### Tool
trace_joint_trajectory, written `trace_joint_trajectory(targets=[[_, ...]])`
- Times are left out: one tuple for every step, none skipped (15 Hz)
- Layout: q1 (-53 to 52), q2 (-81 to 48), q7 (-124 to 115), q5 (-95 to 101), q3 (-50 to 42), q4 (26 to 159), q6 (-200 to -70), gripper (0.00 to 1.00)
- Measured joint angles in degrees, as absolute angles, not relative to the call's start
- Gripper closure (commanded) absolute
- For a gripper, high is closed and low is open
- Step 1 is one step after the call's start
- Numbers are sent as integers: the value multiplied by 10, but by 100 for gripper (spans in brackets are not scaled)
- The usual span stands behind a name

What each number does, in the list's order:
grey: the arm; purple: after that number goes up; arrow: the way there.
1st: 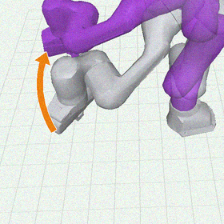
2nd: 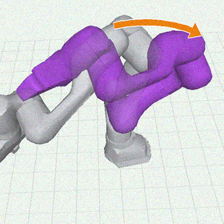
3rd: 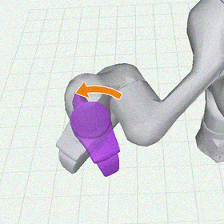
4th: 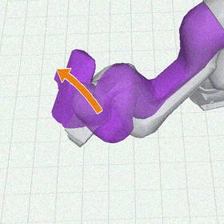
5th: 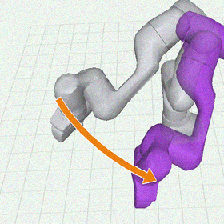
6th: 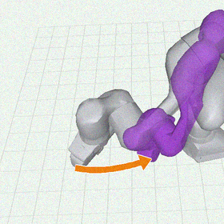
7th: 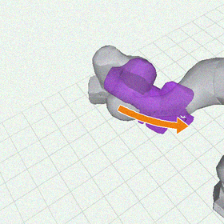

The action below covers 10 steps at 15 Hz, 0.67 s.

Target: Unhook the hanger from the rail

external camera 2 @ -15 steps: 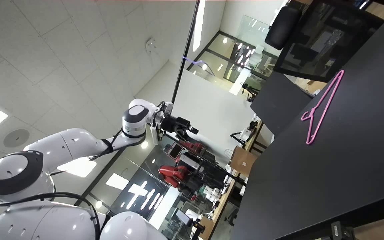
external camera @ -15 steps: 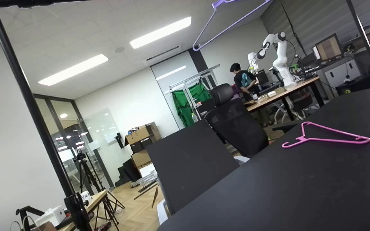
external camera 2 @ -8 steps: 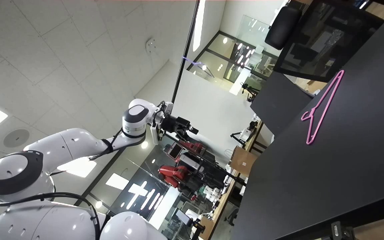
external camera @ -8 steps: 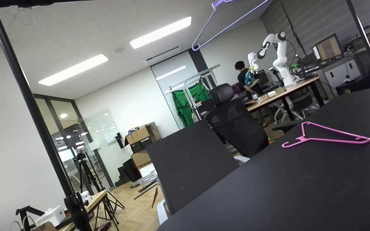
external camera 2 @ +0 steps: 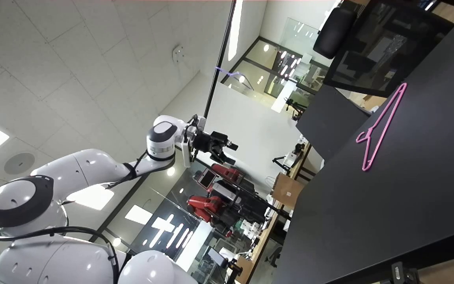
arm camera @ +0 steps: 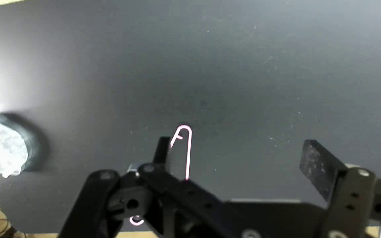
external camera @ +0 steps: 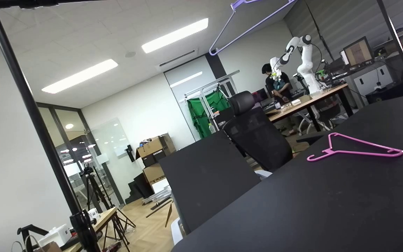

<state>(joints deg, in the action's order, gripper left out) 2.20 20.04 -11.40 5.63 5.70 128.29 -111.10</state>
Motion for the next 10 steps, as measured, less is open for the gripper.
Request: trace_joint_trajectory(targets=[[23,190,-91,72,49,1275,-1121,0],[24,177,-63,85,38,1262,-1129,0],[25,161,-32,96,26,1244,-1136,0],[27,143,3,104,12,1222,-1142,0],[30,123,37,108,-1,1196,-1147,0],[33,102,69,114,-13,1166,-1150,0],[38,81,99,117,-23,1133,-1150,0],[42,61,127,118,-32,1100,-1150,0],[46,44,154,118,-41,1066,-1149,0],[49,28,179,117,-48,1033,-1149,0]])
